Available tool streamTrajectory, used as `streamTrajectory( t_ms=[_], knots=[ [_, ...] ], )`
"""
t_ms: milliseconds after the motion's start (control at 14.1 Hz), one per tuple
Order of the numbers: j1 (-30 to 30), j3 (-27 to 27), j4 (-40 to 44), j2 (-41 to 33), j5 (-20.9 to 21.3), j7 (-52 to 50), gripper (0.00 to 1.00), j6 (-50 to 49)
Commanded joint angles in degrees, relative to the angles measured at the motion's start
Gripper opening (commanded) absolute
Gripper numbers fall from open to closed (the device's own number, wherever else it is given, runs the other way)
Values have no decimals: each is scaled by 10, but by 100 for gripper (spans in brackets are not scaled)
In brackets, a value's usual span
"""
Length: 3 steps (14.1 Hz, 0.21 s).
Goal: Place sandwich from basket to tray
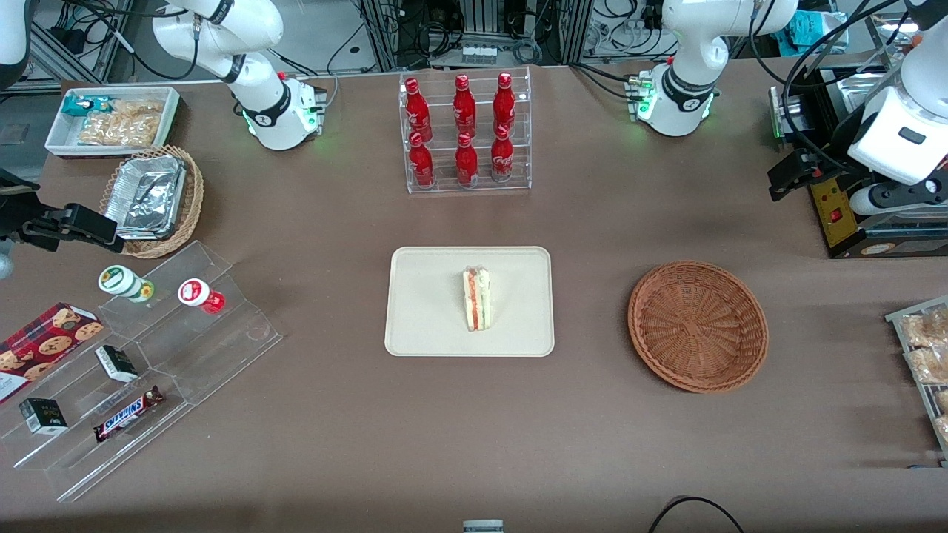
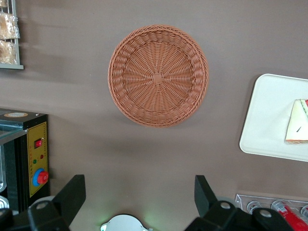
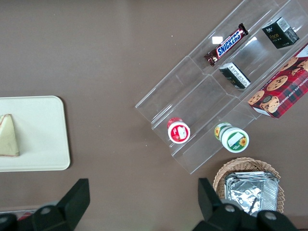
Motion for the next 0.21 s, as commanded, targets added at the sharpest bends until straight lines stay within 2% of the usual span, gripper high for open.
streamTrajectory(
  t_ms=[0, 142],
  knots=[
    [-1, -1, -9, -13, -5, 5, 100, 7],
    [-1, -1, -9, -13, -5, 5, 100, 8]
  ],
)
